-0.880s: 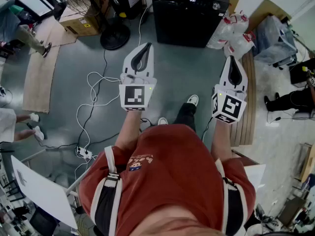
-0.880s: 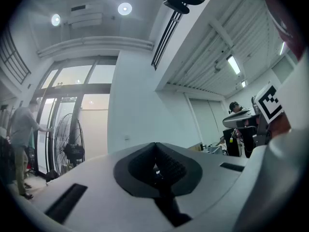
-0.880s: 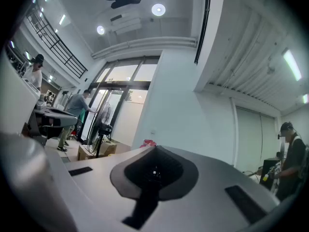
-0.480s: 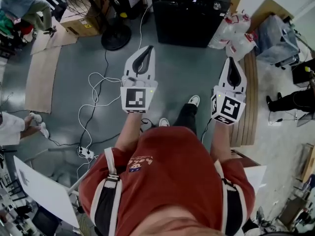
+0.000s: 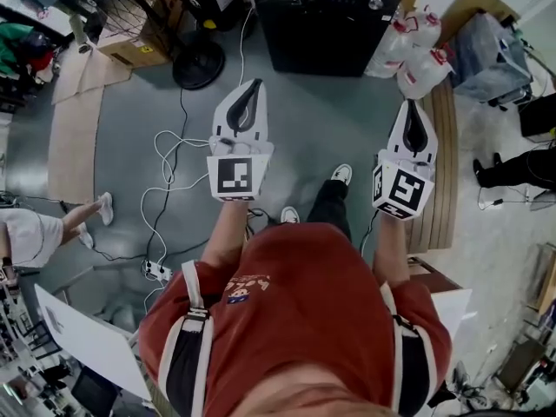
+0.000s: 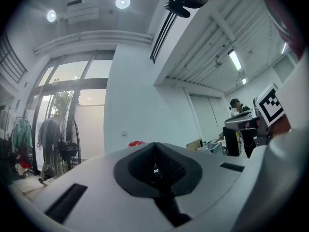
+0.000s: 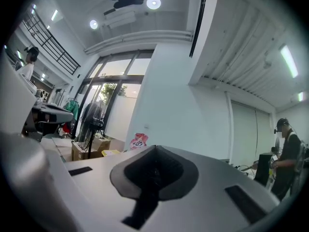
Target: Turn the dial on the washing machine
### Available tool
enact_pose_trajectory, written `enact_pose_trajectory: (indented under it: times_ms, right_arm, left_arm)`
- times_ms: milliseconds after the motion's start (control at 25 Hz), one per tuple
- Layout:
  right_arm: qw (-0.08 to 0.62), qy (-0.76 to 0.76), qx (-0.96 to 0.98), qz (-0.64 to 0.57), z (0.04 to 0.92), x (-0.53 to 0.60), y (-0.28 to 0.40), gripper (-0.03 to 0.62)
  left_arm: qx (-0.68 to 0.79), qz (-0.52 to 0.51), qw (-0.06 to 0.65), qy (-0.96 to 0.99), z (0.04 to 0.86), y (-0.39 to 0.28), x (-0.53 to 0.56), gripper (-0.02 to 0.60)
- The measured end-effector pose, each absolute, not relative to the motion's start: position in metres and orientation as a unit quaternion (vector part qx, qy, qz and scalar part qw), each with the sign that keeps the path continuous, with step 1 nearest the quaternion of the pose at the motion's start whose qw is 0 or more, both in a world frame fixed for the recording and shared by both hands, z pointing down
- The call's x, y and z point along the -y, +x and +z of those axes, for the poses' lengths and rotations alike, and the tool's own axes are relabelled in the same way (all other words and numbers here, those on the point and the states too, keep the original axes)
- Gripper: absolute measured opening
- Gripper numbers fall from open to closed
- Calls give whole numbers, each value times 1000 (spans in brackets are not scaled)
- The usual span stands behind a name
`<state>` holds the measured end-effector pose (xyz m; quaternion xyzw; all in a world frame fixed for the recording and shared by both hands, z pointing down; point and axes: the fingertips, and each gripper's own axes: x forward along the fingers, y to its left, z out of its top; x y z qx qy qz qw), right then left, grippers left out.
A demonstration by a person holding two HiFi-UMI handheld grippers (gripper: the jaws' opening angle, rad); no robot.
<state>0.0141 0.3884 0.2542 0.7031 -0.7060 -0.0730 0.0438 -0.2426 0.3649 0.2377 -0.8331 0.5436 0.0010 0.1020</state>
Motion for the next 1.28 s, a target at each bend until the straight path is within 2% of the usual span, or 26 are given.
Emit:
enact_pose_trajectory:
  times_ms: [480, 1280]
  right_arm:
    - [55, 709, 702, -50, 272, -288, 88, 8]
    - [31, 684, 727, -38, 272, -108, 227, 8]
  left_arm:
    - [-552, -13, 102, -828, 247, -172, -259, 9]
    - [-583, -17, 110, -805, 230, -29, -103, 9]
